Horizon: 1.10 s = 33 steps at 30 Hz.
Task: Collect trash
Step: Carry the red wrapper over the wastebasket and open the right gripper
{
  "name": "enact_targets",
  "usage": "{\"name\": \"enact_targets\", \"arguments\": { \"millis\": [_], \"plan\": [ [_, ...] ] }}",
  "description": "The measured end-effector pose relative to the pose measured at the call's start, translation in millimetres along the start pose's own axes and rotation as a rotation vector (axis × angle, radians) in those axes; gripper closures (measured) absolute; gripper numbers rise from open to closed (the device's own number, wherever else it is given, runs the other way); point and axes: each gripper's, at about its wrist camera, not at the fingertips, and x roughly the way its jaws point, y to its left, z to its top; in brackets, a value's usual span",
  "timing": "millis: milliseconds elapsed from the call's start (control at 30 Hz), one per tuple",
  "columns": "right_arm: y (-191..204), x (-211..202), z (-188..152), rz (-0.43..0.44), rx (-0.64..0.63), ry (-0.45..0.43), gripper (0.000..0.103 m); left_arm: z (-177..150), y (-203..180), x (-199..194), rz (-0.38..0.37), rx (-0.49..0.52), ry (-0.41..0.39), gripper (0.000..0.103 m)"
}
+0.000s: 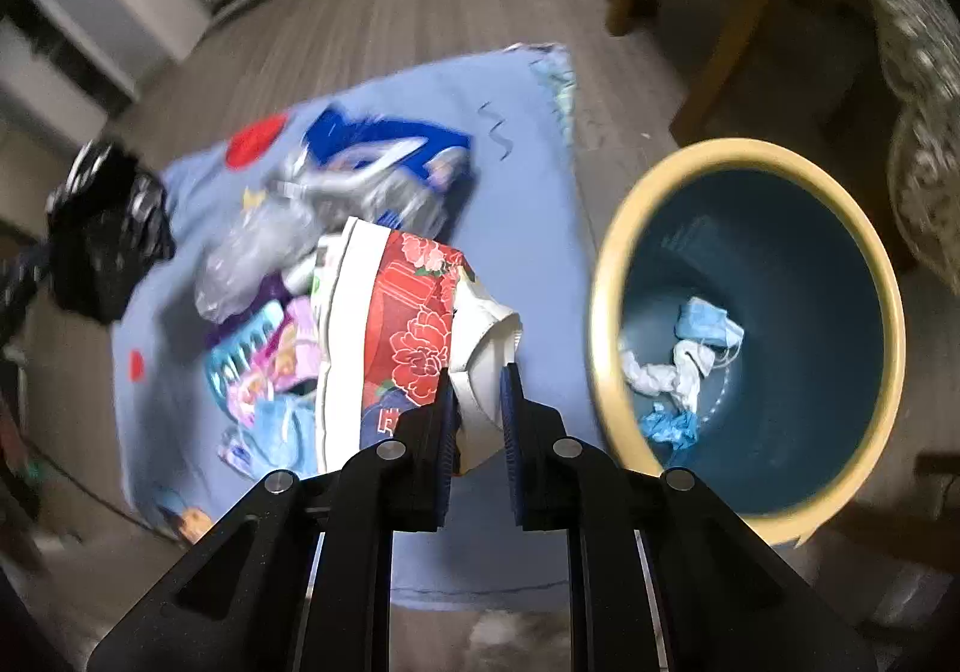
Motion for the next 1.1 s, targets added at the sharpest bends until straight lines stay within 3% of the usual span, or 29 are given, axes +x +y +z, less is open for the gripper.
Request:
{"name": "enact_targets", "arguments": {
  "millis": [267, 433, 667, 900, 1100],
  "plan": [
    [-29, -36, -7, 0.064, 0.124, -0.112, 0.087, -12, -17, -27, -0.017, 0.048, -0.033, 0.088],
    [-58, -52, -3, 0.024, 0.193, -0.168, 0.087, -9, -38, -34, -0.048, 0.070, -0.041, 0.088],
    [-112, -64, -5, 0.010, 0.338, -0.231, 0.087, -1, -95, -37, -0.125, 0.145, -0.058, 0.088],
    [-176, -57, -17, -0.046, 0.503, -0.240, 0.087, 11, -156, -24, -0.214, 0.206, -0.042, 0.088],
    [-201, -36, -23, -0.054, 0.583, -0.188, 0.087, 23, -207, -3, -0.286, 0.255, -0.003, 0.088]
  ]
}}
